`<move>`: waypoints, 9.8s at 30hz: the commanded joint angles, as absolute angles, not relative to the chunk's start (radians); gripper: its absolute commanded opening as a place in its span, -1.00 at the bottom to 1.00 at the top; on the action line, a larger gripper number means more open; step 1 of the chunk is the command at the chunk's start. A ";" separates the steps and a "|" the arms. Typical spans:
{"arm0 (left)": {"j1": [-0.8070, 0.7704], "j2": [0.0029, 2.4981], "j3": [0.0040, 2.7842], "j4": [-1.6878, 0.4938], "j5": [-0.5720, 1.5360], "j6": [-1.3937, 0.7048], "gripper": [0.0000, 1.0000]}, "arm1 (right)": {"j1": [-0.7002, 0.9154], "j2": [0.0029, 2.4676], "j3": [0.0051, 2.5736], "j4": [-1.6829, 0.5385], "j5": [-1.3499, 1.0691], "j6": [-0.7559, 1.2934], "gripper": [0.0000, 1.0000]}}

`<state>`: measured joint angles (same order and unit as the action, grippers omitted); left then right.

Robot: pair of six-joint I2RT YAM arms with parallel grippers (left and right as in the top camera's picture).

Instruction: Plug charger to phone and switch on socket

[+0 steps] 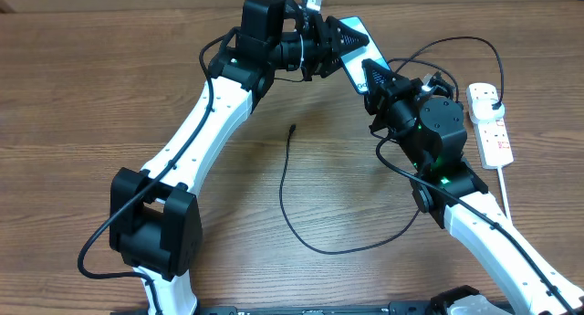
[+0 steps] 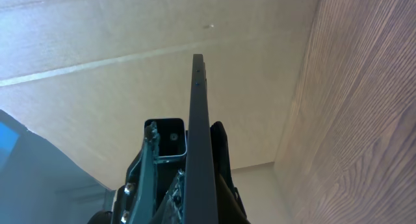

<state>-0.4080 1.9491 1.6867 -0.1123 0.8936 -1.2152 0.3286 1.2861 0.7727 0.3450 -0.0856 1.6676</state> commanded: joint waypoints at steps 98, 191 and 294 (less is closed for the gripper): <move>0.131 1.811 1.684 -0.842 1.127 -0.375 -0.92 | 0.323 1.966 1.318 -0.450 -0.617 0.871 -0.02; 0.060 1.811 1.684 -0.897 1.475 -0.192 -0.91 | 0.241 1.126 1.210 -0.739 -0.885 0.372 -0.92; -0.083 1.811 1.684 0.192 1.536 -1.242 -0.91 | 0.492 1.317 0.942 0.352 -0.748 1.050 -0.93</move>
